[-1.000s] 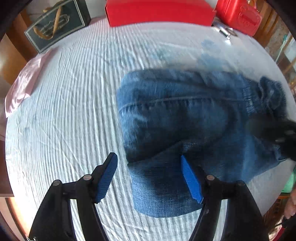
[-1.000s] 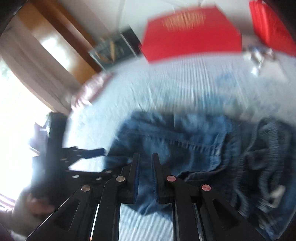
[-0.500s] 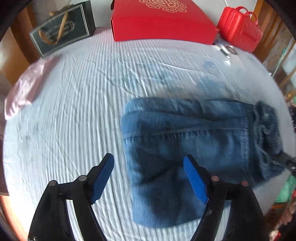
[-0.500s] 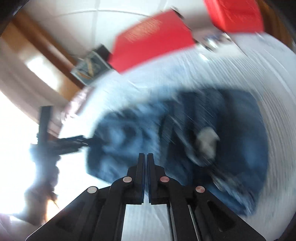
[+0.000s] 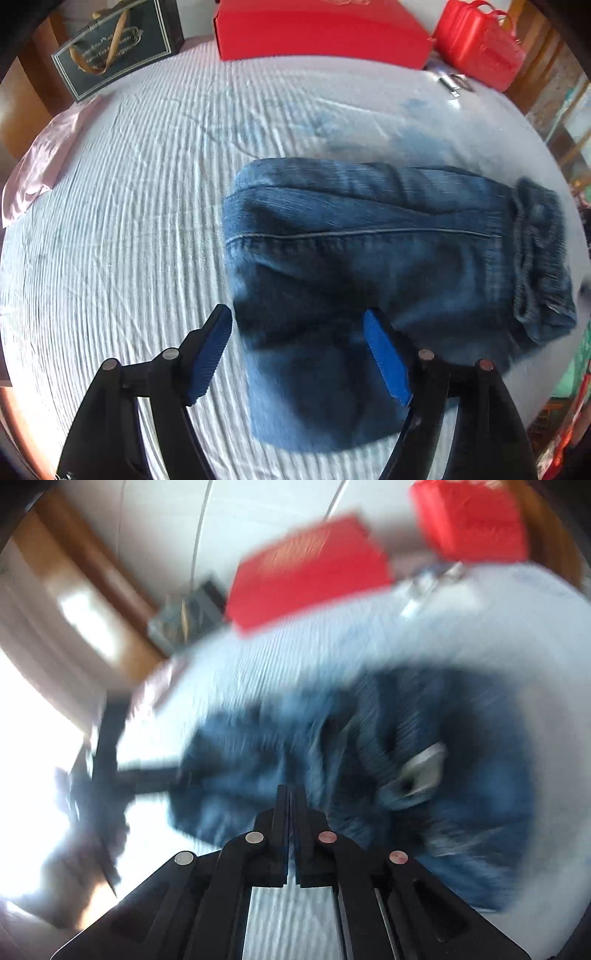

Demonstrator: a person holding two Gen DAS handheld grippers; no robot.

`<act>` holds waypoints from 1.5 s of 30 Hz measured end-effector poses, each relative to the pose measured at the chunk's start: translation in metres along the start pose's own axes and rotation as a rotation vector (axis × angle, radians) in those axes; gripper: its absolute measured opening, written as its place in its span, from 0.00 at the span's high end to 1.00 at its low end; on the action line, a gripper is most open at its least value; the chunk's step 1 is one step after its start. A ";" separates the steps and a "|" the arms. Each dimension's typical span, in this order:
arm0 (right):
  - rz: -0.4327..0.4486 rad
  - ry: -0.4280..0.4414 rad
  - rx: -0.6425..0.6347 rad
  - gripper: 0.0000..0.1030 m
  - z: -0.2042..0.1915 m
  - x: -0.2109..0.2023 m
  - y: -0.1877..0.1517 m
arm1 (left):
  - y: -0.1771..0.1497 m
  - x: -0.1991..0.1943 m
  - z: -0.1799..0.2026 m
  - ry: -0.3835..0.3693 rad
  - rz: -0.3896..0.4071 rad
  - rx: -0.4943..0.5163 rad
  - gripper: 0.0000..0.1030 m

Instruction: Fold clothes

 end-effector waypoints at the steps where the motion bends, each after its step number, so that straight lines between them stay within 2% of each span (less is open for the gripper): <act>1: 0.040 -0.021 0.034 0.98 0.014 -0.008 0.010 | -0.001 -0.001 0.002 -0.002 0.003 0.004 0.27; 3: 0.074 -0.068 0.066 0.98 0.034 -0.007 0.028 | -0.002 -0.001 0.004 0.001 0.000 0.005 0.27; 5: 0.077 -0.087 0.063 0.98 0.045 0.013 0.046 | -0.004 0.000 0.005 0.011 -0.006 0.004 0.28; 7: 0.033 -0.093 0.073 0.98 0.050 0.044 0.056 | -0.010 -0.003 0.001 0.019 -0.013 0.006 0.27; 11: -0.140 -0.032 0.133 0.99 0.062 0.106 0.050 | -0.016 -0.002 0.001 0.024 -0.033 -0.005 0.28; 14: -0.139 -0.006 0.169 1.00 0.066 0.126 0.050 | -0.016 0.001 0.002 0.025 -0.040 -0.005 0.28; 17: -0.133 -0.011 0.138 1.00 0.059 0.110 0.051 | -0.012 0.000 0.003 0.016 -0.041 -0.005 0.28; 18: -0.123 -0.018 0.130 0.97 0.057 0.100 0.049 | -0.011 -0.002 0.004 0.009 -0.039 -0.006 0.28; 21: -0.070 -0.058 0.114 0.97 0.053 0.059 0.035 | -0.006 -0.012 0.010 -0.036 -0.021 -0.001 0.28; 25: 0.001 -0.112 0.093 0.97 0.046 0.003 0.015 | 0.008 -0.034 0.042 -0.105 0.027 0.060 0.27; 29: -0.017 -0.140 0.124 0.97 0.060 -0.015 -0.002 | 0.024 -0.059 0.091 -0.173 0.076 0.150 0.28; 33: -0.012 -0.056 0.140 0.97 0.053 -0.012 -0.011 | 0.035 -0.095 0.118 -0.131 0.167 0.232 0.27; 34: -0.011 -0.027 0.131 0.97 0.047 -0.008 -0.010 | 0.040 -0.099 0.122 -0.146 0.175 0.234 0.27; 36: -0.013 0.029 0.112 0.97 0.037 0.004 -0.007 | 0.050 -0.096 0.137 -0.229 0.145 0.244 0.27; 38: -0.043 0.045 0.096 0.97 0.033 0.024 -0.005 | 0.056 -0.080 0.161 -0.273 0.110 0.284 0.27; 40: -0.111 0.054 0.119 0.97 0.038 0.047 -0.011 | 0.056 -0.056 0.180 -0.280 0.055 0.314 0.40; 41: -0.149 0.056 0.133 0.99 0.041 0.058 -0.014 | 0.056 -0.043 0.182 -0.274 0.026 0.309 0.50; 42: -0.161 0.062 0.145 1.00 0.044 0.064 -0.017 | 0.056 -0.031 0.184 -0.269 -0.003 0.304 0.53; 45: -0.155 0.081 0.182 1.00 0.048 0.052 -0.020 | 0.055 0.007 0.190 -0.252 -0.090 0.288 0.51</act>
Point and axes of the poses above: each gripper's, at about its wrist camera, not at the fingertips, and x roughly the way its jaws point, z to its right, y to its top, the point moved 3 cm from there along x, roughly the way its jaws point, and after that the axes turned 5 degrees about y, right-handed, at the moved point
